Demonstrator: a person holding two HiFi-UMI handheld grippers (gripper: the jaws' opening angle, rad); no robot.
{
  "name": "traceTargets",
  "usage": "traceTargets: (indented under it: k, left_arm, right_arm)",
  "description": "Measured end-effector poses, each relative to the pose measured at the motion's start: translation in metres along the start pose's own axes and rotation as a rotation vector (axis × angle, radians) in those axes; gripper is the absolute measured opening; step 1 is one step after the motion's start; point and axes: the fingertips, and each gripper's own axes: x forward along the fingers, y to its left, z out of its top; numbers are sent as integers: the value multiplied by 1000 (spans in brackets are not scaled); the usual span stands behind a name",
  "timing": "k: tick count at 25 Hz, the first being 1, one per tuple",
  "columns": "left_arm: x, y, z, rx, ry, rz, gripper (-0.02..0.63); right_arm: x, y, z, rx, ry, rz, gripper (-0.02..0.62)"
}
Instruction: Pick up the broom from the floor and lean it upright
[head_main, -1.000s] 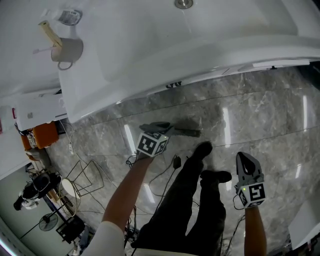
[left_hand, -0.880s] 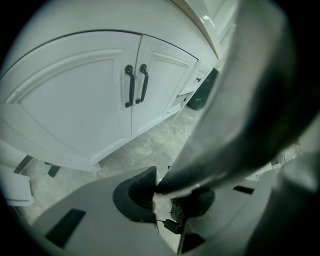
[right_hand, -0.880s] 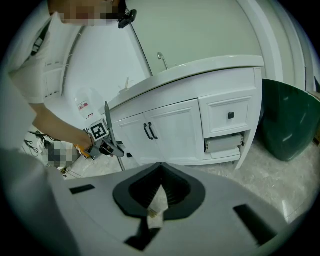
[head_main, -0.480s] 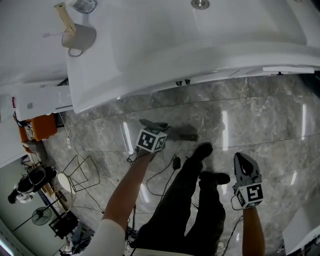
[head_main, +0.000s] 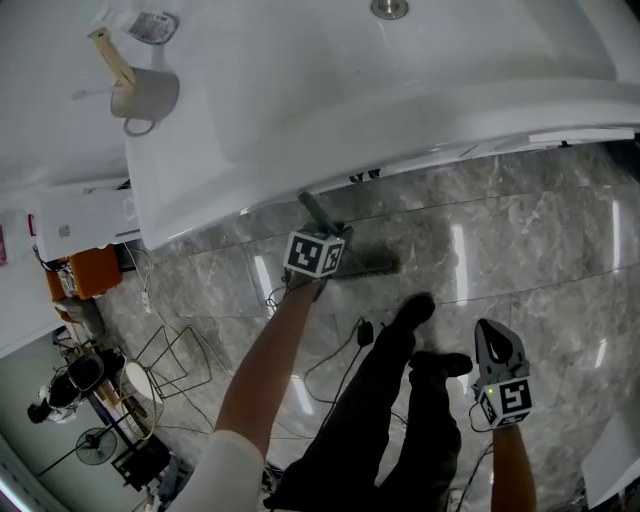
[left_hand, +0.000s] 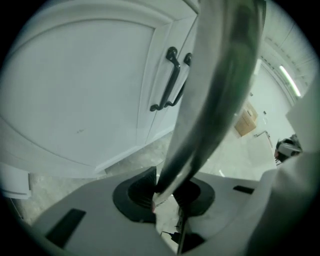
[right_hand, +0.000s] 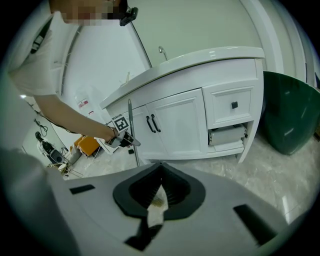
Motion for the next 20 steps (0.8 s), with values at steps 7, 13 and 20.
traceTargets:
  k: [7,13,20]
  left_arm:
    - [5,16,15,-12,-65,54,71]
    - [1,25,27,-27,-149,143,72]
    - [-1,27,33,-9,-175,171,140]
  right_arm:
    - [5,-7,-2,17,-6,-13,2]
    - [3,-14,-11,32,-3,-27,2]
    - [3,-12,-12,21,10,-22,2]
